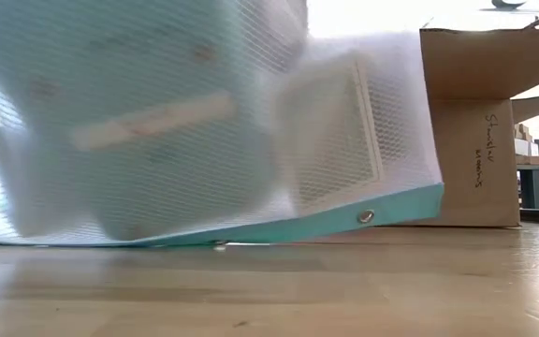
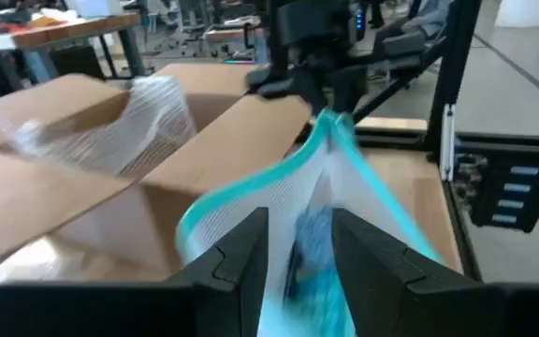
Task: Unpack boxes
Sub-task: Close the white zip bag
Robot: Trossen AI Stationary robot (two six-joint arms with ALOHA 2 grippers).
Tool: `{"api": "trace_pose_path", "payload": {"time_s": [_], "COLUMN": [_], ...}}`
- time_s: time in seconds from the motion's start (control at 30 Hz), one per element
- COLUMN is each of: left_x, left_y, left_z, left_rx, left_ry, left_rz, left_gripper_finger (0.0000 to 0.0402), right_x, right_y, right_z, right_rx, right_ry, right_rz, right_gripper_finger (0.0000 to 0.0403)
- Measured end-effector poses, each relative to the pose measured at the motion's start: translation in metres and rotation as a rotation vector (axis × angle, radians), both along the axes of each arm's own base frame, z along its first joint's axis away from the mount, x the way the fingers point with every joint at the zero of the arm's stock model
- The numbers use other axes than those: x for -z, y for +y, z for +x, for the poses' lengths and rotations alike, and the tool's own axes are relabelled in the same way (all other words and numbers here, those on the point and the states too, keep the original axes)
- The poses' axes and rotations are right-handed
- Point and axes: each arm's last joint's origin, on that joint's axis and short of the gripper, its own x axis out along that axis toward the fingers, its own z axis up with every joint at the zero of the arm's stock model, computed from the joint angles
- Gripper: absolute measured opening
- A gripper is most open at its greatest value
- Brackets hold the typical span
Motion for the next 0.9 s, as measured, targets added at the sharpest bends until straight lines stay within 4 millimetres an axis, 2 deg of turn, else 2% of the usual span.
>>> {"api": "trace_pose_path", "payload": {"time_s": [0.1, 0.2, 0.3, 0.37, 0.53, 0.67, 0.9], "left_x": [-0.011, -0.025, -0.039, -0.040, -0.030, -0.025, 0.008], "left_y": [-0.003, -0.004, 0.001, 0.008, 0.017, 0.025, 0.044], "left_z": [0.032, 0.060, 0.079, 0.091, 0.106, 0.115, 0.142], "left_rx": [0.069, 0.252, 0.476, 0.502, 0.404, 0.364, 0.417], "left_ry": [-0.013, -0.077, -0.201, -0.247, -0.198, -0.171, 0.009], "left_rz": [0.006, 0.059, 0.099, 0.103, 0.248, 0.183, 0.180], "left_gripper_finger": [0.0103, 0.0118, 0.0136, 0.0143, 0.0135, 0.0128, 0.0178], "right_x": [-0.001, -0.002, -0.005, -0.009, -0.014, -0.011, -0.010], "right_y": [0.001, 0.001, 0.005, 0.009, 0.015, 0.016, 0.019], "right_z": [0.001, 0.001, 0.003, 0.005, 0.003, -0.002, -0.004], "right_rx": [0.005, 0.019, 0.021, 0.002, -0.030, 0.009, 0.016], "right_ry": [-0.015, -0.016, -0.056, -0.115, -0.147, -0.108, -0.100], "right_rz": [0.014, 0.031, 0.063, 0.073, 0.104, 0.086, 0.074], "right_gripper_finger": [0.0000, 0.0000, 0.0000, 0.0000, 0.0000, 0.0000, 0.0000]}}
